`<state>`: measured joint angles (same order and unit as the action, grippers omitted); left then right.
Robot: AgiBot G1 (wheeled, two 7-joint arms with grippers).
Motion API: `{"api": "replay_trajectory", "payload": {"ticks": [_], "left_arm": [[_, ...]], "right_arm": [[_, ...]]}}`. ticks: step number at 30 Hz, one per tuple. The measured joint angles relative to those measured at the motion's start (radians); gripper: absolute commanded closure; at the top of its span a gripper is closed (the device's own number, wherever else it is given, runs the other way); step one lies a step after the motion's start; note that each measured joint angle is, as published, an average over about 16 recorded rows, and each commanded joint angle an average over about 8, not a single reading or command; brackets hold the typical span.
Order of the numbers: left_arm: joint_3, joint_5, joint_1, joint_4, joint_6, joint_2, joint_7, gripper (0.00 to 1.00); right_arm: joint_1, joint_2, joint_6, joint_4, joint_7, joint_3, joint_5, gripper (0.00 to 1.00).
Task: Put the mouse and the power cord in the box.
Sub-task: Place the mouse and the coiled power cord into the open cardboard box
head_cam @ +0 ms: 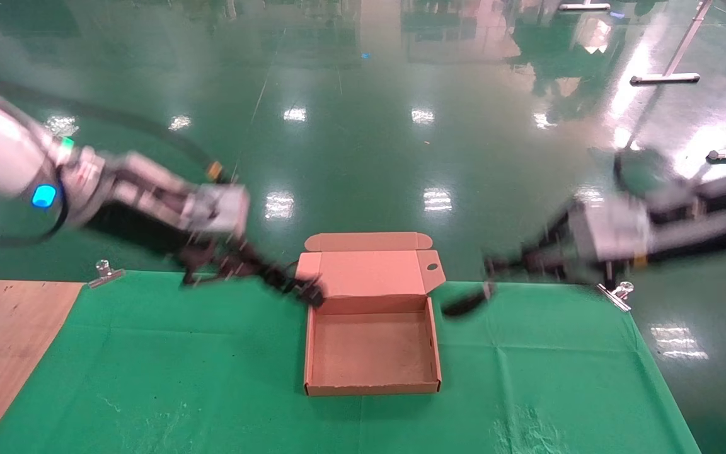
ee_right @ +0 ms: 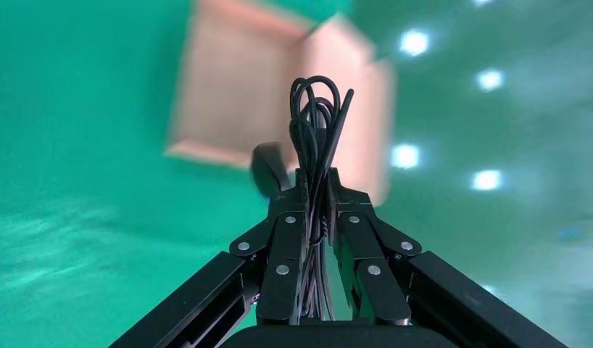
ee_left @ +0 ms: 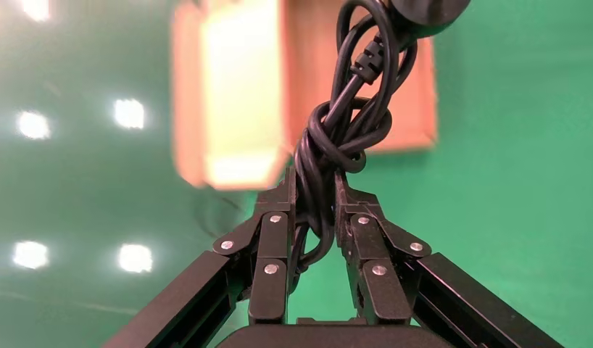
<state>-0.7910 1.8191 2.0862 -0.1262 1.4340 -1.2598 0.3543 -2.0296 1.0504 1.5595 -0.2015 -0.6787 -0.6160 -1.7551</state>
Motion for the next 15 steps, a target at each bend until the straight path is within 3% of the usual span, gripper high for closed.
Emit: {"api": "replay_trajectory", "payload": {"ticks": [8, 15], "left_arm": [[0.009, -0.021, 0.079, -0.043, -0.023, -0.074, -0.027, 1.00], [0.008, -0.047, 0.064, -0.077, -0.059, -0.095, -0.032, 1.00]], "right_arm": [[-0.077, 0.063, -0.024, -0.046, 0.082, 0.007, 0.021, 1.00], [-0.081, 0.104, -0.048, -0.043, 0.104, 0.008, 0.025, 1.00]]}}
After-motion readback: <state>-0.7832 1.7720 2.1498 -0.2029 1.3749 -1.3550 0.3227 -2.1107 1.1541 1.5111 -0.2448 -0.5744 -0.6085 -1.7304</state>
